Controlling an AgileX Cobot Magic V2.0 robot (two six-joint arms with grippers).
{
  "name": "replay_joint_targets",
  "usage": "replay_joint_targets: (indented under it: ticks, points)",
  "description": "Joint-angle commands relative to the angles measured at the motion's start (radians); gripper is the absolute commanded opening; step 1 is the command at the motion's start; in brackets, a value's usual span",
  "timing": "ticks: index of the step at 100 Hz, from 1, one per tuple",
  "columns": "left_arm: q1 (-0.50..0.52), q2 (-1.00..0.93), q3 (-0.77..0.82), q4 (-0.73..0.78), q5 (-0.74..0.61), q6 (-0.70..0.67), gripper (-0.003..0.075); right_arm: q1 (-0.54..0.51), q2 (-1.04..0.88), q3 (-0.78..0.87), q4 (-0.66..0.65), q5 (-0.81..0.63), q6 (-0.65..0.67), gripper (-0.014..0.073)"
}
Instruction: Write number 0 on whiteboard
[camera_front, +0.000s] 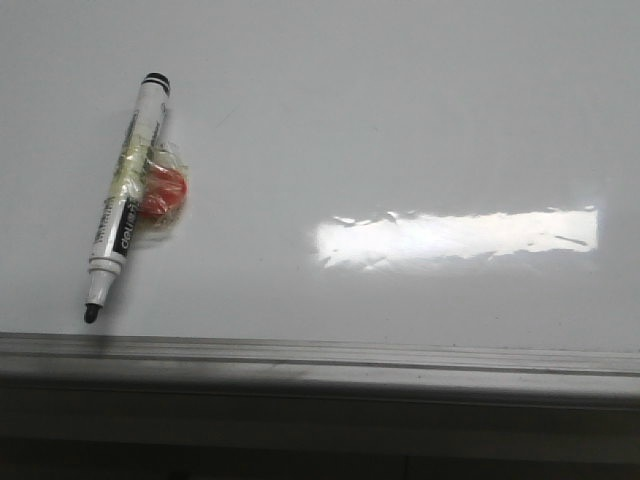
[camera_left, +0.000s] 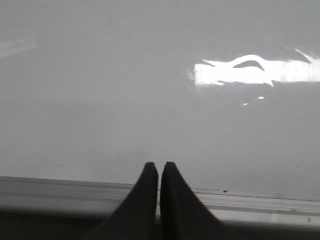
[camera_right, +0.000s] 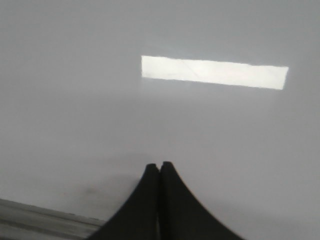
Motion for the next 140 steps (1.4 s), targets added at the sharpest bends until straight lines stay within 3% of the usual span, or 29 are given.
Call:
replay_joint_targets:
  ticks: [1, 91, 106, 116, 128, 140]
  points:
    - [0.001, -0.029, 0.032, -0.014, -0.044, -0.012, -0.002, 0.002, -0.02, 0.012, 0.001, -0.021, -0.006, -0.0069]
    - [0.001, -0.029, 0.032, -0.014, -0.044, -0.012, -0.002, 0.002, -0.02, 0.012, 0.001, -0.023, -0.006, -0.0069]
    - [0.001, -0.029, 0.032, 0.019, -0.104, -0.005, -0.002, 0.002, -0.02, 0.012, -0.035, -0.075, -0.006, -0.0069]
    - [0.001, -0.029, 0.032, -0.176, -0.129, -0.005, -0.002, 0.002, -0.02, 0.012, -0.034, -0.228, 0.0, -0.0069]
    - [0.001, -0.029, 0.032, -0.69, -0.127, -0.005, -0.002, 0.002, -0.02, 0.012, 0.066, -0.493, 0.003, -0.0069]
    - [0.001, -0.029, 0.032, -0.891, -0.129, -0.005, -0.002, 0.002, -0.02, 0.012, 0.15, -0.683, 0.075, -0.0069]
